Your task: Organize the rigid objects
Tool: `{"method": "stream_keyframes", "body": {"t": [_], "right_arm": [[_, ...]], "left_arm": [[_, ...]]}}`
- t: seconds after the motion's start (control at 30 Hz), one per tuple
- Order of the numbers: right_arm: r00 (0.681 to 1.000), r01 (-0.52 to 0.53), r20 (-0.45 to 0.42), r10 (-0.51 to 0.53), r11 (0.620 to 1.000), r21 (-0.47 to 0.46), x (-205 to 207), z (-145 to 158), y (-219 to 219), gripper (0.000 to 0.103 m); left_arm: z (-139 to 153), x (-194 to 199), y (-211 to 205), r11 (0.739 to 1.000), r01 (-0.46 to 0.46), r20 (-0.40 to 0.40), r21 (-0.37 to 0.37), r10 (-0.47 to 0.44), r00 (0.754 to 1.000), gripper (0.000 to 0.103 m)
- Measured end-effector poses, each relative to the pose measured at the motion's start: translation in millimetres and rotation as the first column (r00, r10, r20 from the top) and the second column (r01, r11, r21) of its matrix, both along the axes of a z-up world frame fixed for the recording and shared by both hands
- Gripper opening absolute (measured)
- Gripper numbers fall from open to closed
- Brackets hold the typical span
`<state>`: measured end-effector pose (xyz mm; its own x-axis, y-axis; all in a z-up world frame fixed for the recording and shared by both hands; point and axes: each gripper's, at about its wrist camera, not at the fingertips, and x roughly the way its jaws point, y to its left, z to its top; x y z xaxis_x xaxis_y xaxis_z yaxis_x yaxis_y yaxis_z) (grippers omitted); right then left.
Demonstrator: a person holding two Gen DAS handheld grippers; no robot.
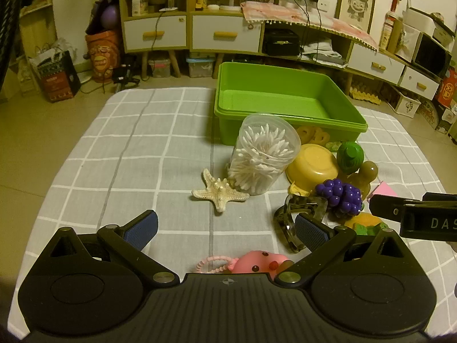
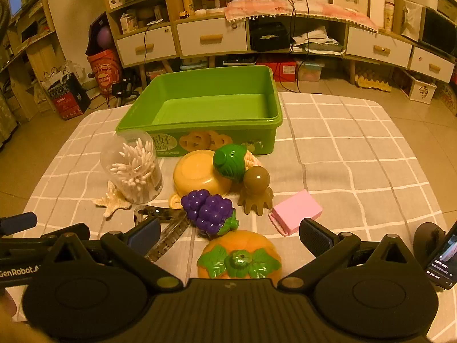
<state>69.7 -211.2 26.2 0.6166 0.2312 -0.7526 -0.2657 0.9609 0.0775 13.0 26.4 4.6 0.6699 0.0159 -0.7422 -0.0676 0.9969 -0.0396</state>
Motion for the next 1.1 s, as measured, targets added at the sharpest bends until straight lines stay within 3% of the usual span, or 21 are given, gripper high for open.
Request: {"method": "stream_keyframes", "body": {"t": [0.37,0.77,1.1], "right_arm": [[0.999,0.021,-0.031,-0.02,0.999,0.04,6.1,-6.4,-4.6,0.085],[0.996,0.068,0.046,-0.072,0.994,0.089,19.7,5.3,-21.1,0.085],[1.0,-0.005,0.025,0.0,0.983,0.182,48.4,-1.4,-22.4,0.079]], "left_arm": [[-4.9,6.8,-0.2,0.999,0.032,0.048,-0.003,-0.032,0.998,0.101],[-14.9,25.5,0.6,0.998,0.05,0.114,-0.048,-0.044,0.993,0.1],[-21.1,45.4,-15.6,0.989,0.146,0.163,-0.02,-0.141,0.976,0.093]]}}
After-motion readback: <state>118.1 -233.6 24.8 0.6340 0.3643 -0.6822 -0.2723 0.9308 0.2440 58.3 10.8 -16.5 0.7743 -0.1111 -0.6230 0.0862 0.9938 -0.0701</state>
